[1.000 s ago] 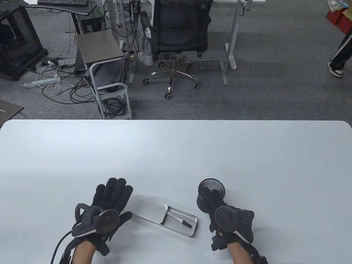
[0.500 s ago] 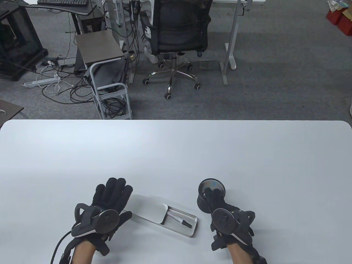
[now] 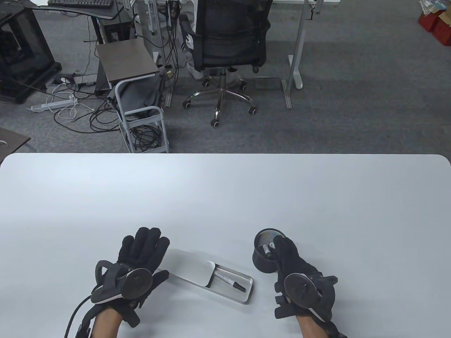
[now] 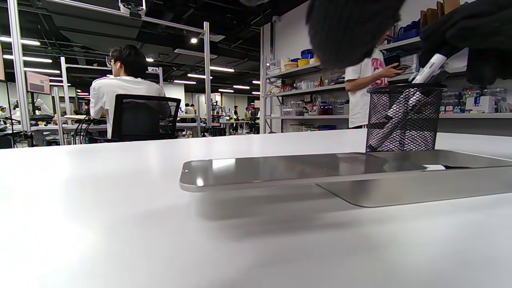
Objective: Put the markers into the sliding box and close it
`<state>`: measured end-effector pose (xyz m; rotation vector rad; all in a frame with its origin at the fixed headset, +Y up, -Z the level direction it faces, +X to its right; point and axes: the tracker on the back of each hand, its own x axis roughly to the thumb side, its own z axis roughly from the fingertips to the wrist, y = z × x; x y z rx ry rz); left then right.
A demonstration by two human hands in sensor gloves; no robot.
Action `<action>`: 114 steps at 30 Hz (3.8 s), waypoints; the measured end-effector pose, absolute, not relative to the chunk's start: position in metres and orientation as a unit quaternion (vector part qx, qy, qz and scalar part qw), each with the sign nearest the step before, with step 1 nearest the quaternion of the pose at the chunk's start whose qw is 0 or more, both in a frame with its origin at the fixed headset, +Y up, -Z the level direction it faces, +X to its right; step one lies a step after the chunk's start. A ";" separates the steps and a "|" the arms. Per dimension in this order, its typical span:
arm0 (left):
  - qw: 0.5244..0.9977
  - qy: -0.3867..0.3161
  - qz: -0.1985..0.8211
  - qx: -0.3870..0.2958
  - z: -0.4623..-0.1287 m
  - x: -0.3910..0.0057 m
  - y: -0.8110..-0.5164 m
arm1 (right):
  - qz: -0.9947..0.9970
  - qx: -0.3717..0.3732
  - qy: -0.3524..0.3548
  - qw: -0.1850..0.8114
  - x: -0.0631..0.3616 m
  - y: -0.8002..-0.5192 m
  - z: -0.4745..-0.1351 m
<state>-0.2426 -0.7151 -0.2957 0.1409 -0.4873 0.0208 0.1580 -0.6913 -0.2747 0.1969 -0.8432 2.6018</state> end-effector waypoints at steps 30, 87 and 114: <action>0.969 -0.237 0.012 0.073 -0.296 -0.246 -0.714 | 0.876 0.245 -0.254 0.329 0.134 -0.690 -0.261; 0.967 -0.242 0.013 0.073 -0.295 -0.244 -0.713 | 0.937 0.347 -0.046 0.025 0.046 -0.748 -0.265; 0.968 -0.240 0.013 0.075 -0.294 -0.244 -0.712 | 0.938 0.332 -0.089 0.051 0.051 -0.733 -0.263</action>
